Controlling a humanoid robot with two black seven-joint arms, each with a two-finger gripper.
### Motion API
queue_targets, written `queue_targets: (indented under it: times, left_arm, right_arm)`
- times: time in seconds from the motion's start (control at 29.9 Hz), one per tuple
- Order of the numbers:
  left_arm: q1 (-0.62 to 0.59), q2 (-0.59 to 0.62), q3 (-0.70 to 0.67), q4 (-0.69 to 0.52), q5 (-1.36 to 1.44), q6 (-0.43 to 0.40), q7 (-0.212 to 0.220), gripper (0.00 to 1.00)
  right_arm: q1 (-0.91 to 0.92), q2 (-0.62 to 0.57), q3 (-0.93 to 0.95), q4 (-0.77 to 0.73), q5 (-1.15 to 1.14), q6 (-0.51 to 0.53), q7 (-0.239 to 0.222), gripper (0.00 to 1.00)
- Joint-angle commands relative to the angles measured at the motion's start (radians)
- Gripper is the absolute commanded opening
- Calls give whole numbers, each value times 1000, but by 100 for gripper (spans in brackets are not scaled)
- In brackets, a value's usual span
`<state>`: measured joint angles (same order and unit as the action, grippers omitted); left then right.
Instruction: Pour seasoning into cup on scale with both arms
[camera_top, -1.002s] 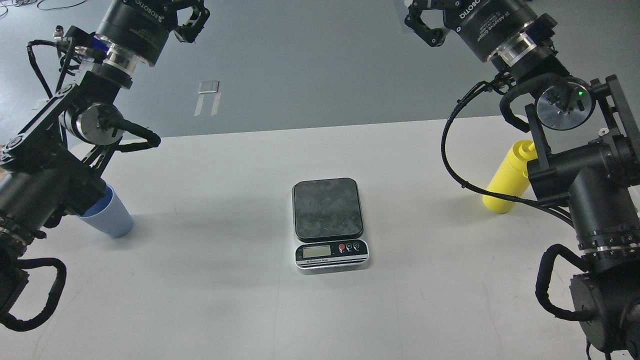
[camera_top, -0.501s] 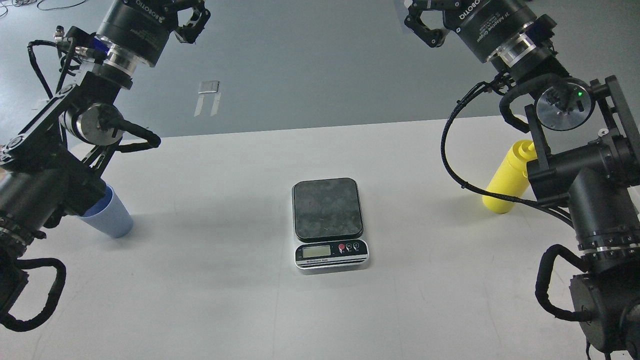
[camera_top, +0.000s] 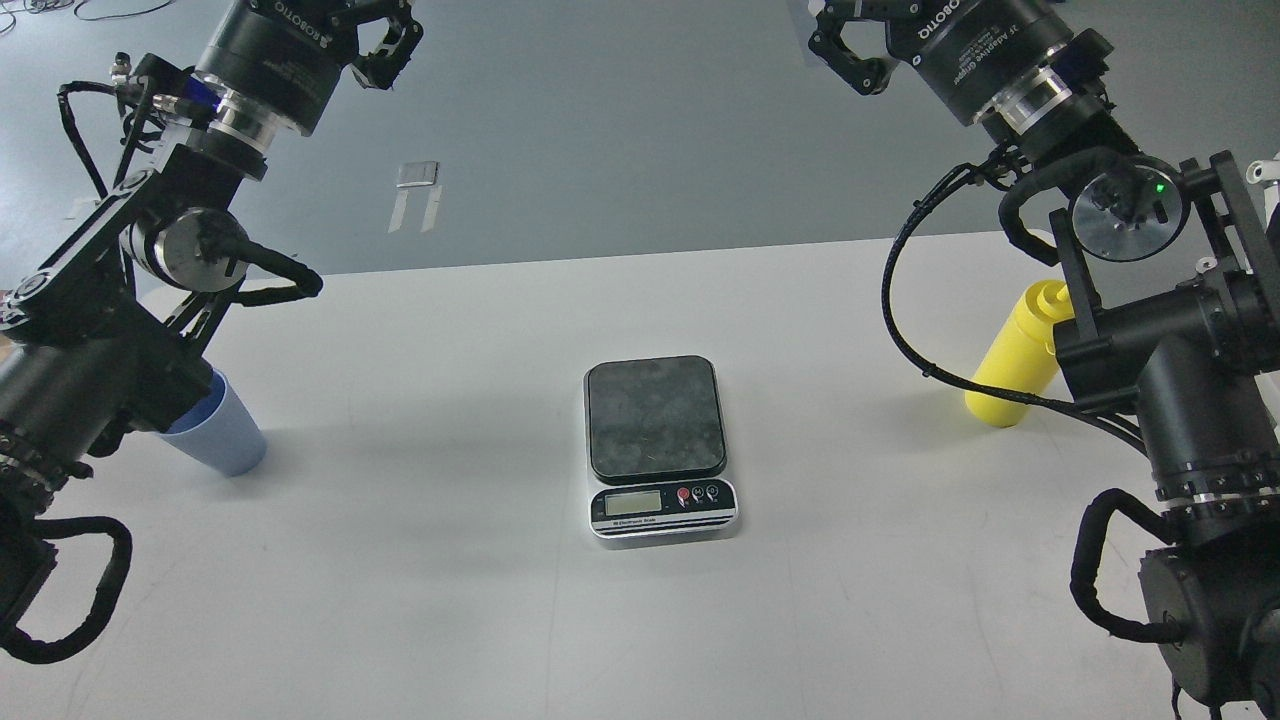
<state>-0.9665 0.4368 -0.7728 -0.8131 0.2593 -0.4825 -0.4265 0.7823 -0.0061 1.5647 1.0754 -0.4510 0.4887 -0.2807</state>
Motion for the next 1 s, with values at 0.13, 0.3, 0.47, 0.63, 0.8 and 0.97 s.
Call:
queue_targets:
  times: [0.13,0.3,0.47,0.63,0.8,0.97]
  left_arm:
    - [0,0,3,0,0,-1,0,98]
    - [0,0,3,-1,0,-1,0,98]
    - [0,0,3,-1,0,1,0,98]
    - [2,-3,7,-1,2,1,2,98]
    - [-5,3,35,-5,17,5,3,98]
    - [-18,46,47,-14,209,8,2,98]
  right_arm:
    - [0,0,0,0,0,0,0,100]
    - [0,0,0,0,0,0,0,100]
    - [-1,0,0,0,0,0,0,100]
    - [-1,-2,0,0,0,0,0,100]
    - [-3,0,6,1,0,0,0,100]
    - [-8,0,6,1,0,0,0,100]
